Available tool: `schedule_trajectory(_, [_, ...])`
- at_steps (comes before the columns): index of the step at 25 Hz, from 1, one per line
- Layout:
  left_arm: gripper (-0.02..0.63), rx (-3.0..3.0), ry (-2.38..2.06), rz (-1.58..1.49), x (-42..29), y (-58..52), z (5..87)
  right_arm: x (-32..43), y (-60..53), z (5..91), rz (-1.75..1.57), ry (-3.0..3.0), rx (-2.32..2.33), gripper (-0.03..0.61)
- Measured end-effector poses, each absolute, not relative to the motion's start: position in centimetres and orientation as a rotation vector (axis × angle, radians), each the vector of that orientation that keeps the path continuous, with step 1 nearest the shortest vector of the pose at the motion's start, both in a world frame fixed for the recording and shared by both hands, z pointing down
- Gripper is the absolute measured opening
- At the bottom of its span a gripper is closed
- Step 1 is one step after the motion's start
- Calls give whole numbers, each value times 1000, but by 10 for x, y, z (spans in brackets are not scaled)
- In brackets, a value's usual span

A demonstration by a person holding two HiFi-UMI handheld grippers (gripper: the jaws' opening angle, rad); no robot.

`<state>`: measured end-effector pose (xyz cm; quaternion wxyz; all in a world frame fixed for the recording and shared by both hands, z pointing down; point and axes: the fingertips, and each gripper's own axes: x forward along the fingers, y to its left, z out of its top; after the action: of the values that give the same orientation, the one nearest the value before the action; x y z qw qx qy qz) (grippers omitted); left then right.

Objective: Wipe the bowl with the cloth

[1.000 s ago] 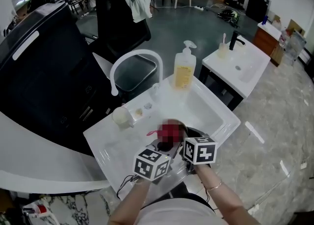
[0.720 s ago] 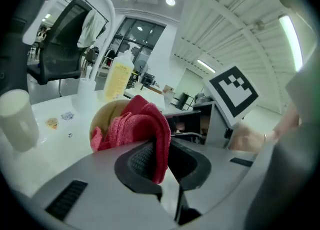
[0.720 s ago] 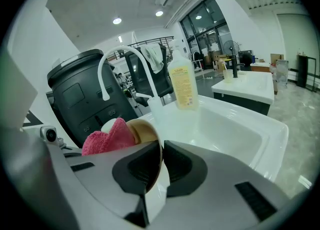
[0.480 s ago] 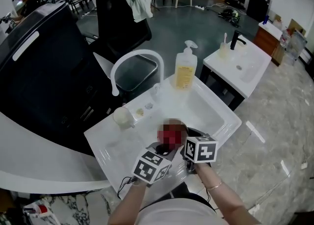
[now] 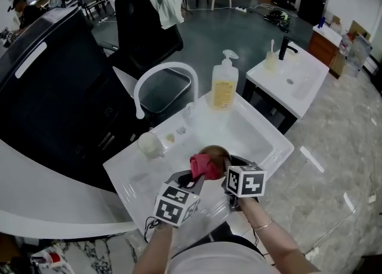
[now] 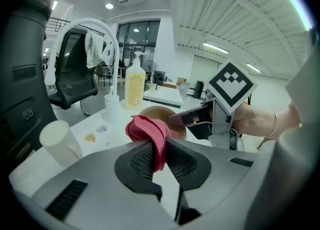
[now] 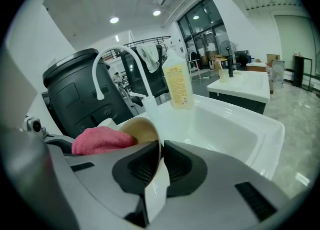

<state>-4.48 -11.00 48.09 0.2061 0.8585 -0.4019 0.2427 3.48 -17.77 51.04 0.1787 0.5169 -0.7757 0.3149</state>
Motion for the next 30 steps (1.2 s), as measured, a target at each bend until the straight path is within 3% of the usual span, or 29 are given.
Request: schedule_trajectory(30, [46, 2426, -1516, 353, -89, -142, 421, 65, -173, 519, 874, -2110, 1528, 18])
